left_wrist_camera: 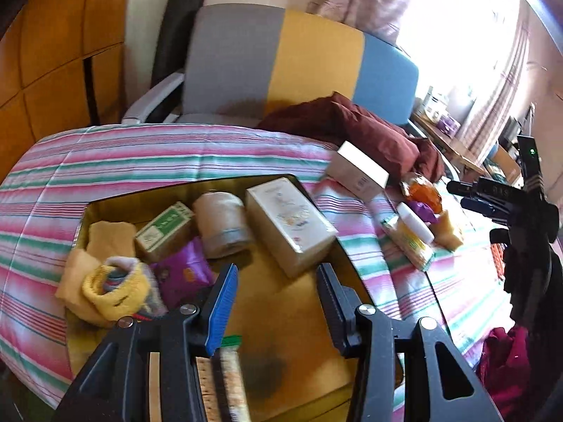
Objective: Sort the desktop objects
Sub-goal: 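Move both grippers back to the loose items, right gripper toward the white block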
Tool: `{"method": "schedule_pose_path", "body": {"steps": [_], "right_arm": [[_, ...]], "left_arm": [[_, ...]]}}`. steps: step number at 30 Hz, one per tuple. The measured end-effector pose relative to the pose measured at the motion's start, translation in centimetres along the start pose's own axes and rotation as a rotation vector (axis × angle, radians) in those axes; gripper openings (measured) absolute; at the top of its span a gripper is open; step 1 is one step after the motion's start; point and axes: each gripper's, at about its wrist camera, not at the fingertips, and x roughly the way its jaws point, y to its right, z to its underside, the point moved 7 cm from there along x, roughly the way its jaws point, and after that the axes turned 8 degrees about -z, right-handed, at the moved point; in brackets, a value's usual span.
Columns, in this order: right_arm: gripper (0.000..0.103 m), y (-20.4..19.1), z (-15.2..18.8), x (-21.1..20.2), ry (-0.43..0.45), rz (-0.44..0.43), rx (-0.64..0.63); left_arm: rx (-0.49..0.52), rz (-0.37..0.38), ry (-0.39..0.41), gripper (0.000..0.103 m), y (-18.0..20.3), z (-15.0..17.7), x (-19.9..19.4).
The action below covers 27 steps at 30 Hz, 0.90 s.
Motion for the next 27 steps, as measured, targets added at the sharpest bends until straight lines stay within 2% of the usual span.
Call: {"method": "schedule_pose_path", "body": {"steps": [2, 6, 11, 14, 17, 21, 23, 27], "right_arm": [[0.064, 2.2, -0.3, -0.5, 0.014, 0.022, 0.054], [0.064, 4.8, -0.1, -0.3, 0.002, -0.005, 0.155], [0.064, 6.0, 1.5, 2.3, -0.085, -0.101, 0.276], [0.067, 5.3, 1.9, 3.5, -0.117, -0.109, 0.261], [0.077, 4.2, 2.1, 4.4, -0.126, -0.123, 0.243], [0.09, 3.9, 2.2, 5.6, -0.13, -0.088, 0.263], [0.09, 4.0, 2.1, 6.1, -0.133, -0.085, 0.305], [0.094, 4.4, 1.4, 6.8, -0.149, 0.001, 0.335]], "left_arm": [[0.018, 0.012, -0.01, 0.047, 1.0, 0.1, 0.2], [0.08, 0.026, -0.022, 0.047, 3.7, 0.1, 0.8], [0.129, 0.045, -0.042, 0.047, 6.2, 0.6, 1.7], [0.155, 0.049, -0.05, 0.048, 7.3, 1.0, 2.1], [0.165, 0.055, -0.056, 0.048, 7.9, 1.2, 2.4], [0.163, 0.067, -0.058, 0.048, 8.1, 1.2, 2.5], [0.159, 0.071, -0.059, 0.049, 8.0, 1.2, 2.5], [0.156, 0.075, -0.055, 0.049, 7.5, 1.3, 2.3]]}}
